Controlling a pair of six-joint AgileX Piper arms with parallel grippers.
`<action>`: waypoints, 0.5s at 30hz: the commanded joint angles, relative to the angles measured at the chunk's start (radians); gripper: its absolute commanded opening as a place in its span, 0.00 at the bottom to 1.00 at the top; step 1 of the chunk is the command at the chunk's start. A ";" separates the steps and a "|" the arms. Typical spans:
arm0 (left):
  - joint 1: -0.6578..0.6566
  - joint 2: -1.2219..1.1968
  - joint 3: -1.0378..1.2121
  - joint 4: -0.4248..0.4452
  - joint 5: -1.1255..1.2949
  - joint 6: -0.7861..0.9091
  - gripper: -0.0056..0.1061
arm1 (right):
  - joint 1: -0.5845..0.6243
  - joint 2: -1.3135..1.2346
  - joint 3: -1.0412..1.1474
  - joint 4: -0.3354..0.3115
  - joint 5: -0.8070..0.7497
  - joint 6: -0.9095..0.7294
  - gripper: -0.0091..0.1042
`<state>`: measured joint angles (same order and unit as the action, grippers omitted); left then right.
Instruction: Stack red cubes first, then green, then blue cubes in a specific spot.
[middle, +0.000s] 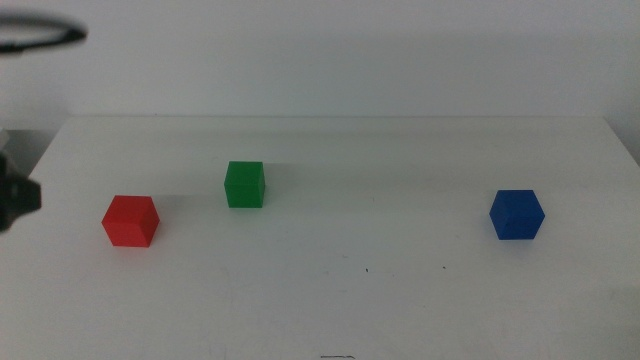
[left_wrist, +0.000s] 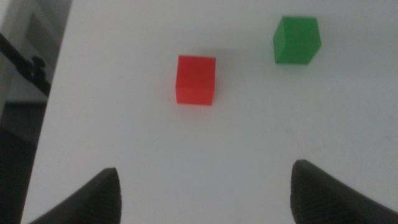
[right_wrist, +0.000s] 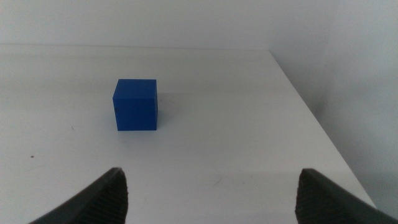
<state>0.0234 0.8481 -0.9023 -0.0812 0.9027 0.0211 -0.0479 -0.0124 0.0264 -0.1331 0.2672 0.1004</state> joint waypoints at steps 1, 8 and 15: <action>-0.003 0.086 -0.133 -0.019 0.058 -0.013 0.88 | -0.007 -0.015 -0.009 -0.016 -0.078 -0.013 0.91; -0.003 0.339 -0.367 -0.029 0.221 0.010 0.88 | -0.007 -0.015 -0.009 -0.016 -0.078 -0.013 0.91; -0.003 0.547 -0.520 -0.023 0.245 0.050 0.88 | -0.007 -0.015 -0.009 -0.016 -0.078 -0.013 0.91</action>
<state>0.0234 1.3851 -1.3647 -0.0941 1.1705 0.0524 -0.0479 -0.0124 0.0264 -0.1331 0.2672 0.1004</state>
